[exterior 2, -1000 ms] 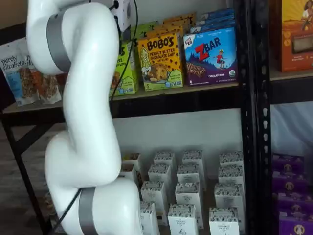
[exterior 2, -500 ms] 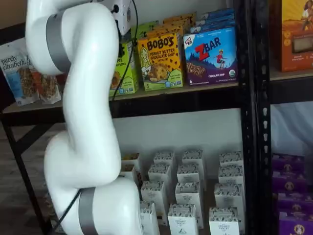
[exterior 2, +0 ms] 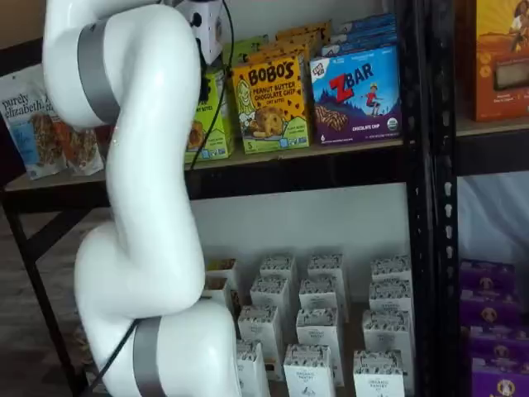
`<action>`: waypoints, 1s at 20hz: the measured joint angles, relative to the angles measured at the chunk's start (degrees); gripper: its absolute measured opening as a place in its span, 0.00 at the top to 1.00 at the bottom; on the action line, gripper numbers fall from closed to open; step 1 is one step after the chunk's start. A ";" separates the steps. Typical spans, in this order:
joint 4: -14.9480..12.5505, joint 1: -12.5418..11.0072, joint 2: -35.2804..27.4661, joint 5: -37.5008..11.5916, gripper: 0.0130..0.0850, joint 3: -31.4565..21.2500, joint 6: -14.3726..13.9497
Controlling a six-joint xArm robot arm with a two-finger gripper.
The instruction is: Pick the green box on the top shelf, the fourth from the left
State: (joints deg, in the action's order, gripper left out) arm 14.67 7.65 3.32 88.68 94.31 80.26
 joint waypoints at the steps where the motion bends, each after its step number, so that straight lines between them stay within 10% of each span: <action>1: -0.06 0.00 -0.02 -0.04 0.00 -0.05 0.00; 5: -0.34 0.13 -0.08 -0.02 0.00 -0.15 -0.04; 12: -0.40 0.45 0.03 -0.18 0.28 -0.45 -0.31; 20: -0.50 0.56 0.09 -0.11 0.28 -0.45 -0.42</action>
State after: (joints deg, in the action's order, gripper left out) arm 14.17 8.22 3.41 88.57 93.86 79.84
